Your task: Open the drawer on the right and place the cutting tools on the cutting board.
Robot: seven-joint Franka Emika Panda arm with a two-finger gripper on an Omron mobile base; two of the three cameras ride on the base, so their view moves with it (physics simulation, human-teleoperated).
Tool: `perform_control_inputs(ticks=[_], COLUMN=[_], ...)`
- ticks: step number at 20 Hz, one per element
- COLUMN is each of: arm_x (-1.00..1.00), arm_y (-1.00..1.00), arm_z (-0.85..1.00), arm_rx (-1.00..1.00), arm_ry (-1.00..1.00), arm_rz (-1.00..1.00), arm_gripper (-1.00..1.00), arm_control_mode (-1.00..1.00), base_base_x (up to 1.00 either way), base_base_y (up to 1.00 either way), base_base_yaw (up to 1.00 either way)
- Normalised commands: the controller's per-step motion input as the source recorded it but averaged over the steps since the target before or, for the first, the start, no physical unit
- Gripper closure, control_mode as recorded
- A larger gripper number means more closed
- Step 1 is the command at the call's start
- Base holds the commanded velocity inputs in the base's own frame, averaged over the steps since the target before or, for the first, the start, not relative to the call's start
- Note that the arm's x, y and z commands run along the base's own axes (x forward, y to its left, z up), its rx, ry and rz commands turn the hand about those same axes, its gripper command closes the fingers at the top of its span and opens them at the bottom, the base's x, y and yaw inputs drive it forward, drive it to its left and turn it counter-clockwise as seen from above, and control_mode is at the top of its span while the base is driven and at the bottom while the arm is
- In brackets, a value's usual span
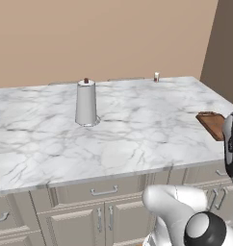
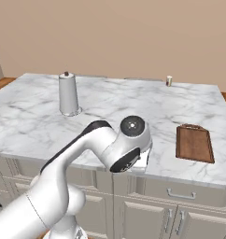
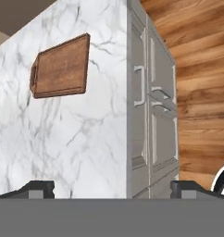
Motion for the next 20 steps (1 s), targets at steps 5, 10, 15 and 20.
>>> perform_control_inputs(ticks=[5, 10, 15, 20], arm_x=[0.29, 0.42, 0.26, 0.00], arm_y=[-0.34, -0.59, -0.79, -0.54], arm_z=[-0.66, -0.58, -0.26, -0.07], arm_rx=[0.01, 0.06, 0.13, 0.05], arm_ry=[0.00, -0.06, -0.12, -0.09], arm_rz=[-0.01, 0.00, 0.00, 0.00], arm_gripper=[-1.00, -1.00, -1.00, -1.00], arm_control_mode=[-1.00, -1.00, -1.00, -1.00], base_base_x=[0.00, 0.00, 0.00, 0.00], base_base_y=[0.00, 0.00, 0.00, 0.00], base_base_yaw=[0.00, 0.00, 0.00, 0.00])
